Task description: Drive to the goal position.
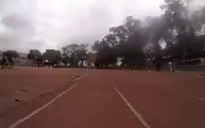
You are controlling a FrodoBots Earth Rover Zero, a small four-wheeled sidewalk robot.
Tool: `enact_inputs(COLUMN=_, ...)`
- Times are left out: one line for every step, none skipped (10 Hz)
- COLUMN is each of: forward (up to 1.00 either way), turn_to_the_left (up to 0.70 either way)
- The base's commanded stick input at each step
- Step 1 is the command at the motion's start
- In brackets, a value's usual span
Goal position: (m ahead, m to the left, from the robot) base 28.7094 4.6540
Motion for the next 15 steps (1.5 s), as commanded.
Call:
enact_inputs(forward=0.7, turn_to_the_left=0.0)
enact_inputs(forward=0.7, turn_to_the_left=0.0)
enact_inputs(forward=0.7, turn_to_the_left=0.0)
enact_inputs(forward=0.7, turn_to_the_left=0.0)
enact_inputs(forward=0.7, turn_to_the_left=0.0)
enact_inputs(forward=0.7, turn_to_the_left=0.0)
enact_inputs(forward=0.7, turn_to_the_left=0.0)
enact_inputs(forward=0.7, turn_to_the_left=0.0)
enact_inputs(forward=0.7, turn_to_the_left=0.0)
enact_inputs(forward=0.7, turn_to_the_left=0.0)
enact_inputs(forward=0.7, turn_to_the_left=0.0)
enact_inputs(forward=0.7, turn_to_the_left=0.0)
enact_inputs(forward=0.7, turn_to_the_left=0.0)
enact_inputs(forward=0.7, turn_to_the_left=0.0)
enact_inputs(forward=0.7, turn_to_the_left=0.0)
